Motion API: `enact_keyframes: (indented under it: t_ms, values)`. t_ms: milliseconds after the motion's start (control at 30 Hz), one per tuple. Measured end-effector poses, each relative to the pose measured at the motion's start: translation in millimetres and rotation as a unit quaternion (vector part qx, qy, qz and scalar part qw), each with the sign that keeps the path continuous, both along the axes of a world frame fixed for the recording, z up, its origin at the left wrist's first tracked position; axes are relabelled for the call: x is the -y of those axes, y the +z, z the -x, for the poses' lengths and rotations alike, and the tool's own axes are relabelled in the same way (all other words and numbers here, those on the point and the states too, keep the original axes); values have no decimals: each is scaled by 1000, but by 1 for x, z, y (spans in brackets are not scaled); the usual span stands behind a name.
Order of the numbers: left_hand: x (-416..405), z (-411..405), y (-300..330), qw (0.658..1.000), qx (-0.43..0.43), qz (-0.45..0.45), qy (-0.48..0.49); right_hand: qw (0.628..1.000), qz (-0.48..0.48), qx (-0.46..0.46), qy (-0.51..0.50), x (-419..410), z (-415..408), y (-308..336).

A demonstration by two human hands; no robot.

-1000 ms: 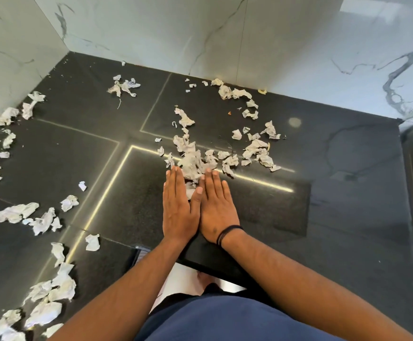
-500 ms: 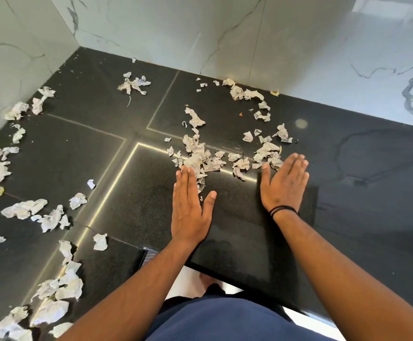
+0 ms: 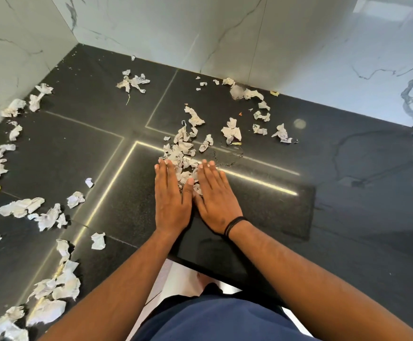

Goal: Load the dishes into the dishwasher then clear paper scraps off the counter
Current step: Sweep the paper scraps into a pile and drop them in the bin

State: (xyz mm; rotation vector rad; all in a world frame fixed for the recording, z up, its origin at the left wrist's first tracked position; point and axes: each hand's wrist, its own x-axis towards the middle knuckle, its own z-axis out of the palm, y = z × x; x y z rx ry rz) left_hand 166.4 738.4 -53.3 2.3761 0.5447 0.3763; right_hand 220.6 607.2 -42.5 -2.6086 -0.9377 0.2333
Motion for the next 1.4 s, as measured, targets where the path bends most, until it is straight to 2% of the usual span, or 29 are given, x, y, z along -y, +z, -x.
enact_keyframes:
  t_ms: [67, 167, 333, 400, 467, 633, 833, 900, 1000, 1067, 1200, 1300, 1400]
  values:
    - [-6, 0, -1, 1000, 0, -11, 3, 998, -26, 11, -52, 19, -11, 0]
    - [-6, -1, -1, 999, -13, -34, -8, 981, -31, 20, -192, 50, -50, 0]
    - [-5, 0, 1, 998, -24, -56, -20, 914, -6, 22, -406, 80, -134, 5]
    - [-4, -1, 1, 998, -29, -57, -24, 896, 6, -6, -445, 85, -159, 7]
    - [-4, -1, 1, 997, -41, -66, -25, 913, 30, -12, -407, 80, -168, 8]
    - [-2, -3, 1, 994, -57, -95, -25, 972, 53, 12, -230, 28, -138, 4]
    - [-3, -5, -2, 989, -76, -125, -33, 996, 22, -16, -88, -22, -70, 2]
    - [-3, -5, -2, 990, -66, -120, -28, 999, -26, -33, -34, -22, -50, 0]
    - [-2, -5, -2, 994, -43, -101, -9, 988, -134, -62, -45, -6, -22, 2]
    - [-3, -5, -1, 996, -27, -81, 10, 983, -149, -45, -93, 10, -5, 1]
    - [-4, -4, 0, 999, 4, -14, 39, 988, -33, 5, -148, 29, 22, -3]
    - [-5, -2, 3, 997, 41, 45, 57, 994, 58, 24, -94, 18, 37, -6]
    - [-8, 3, 7, 991, 63, 87, 86, 997, 64, 17, -46, -12, 39, -7]
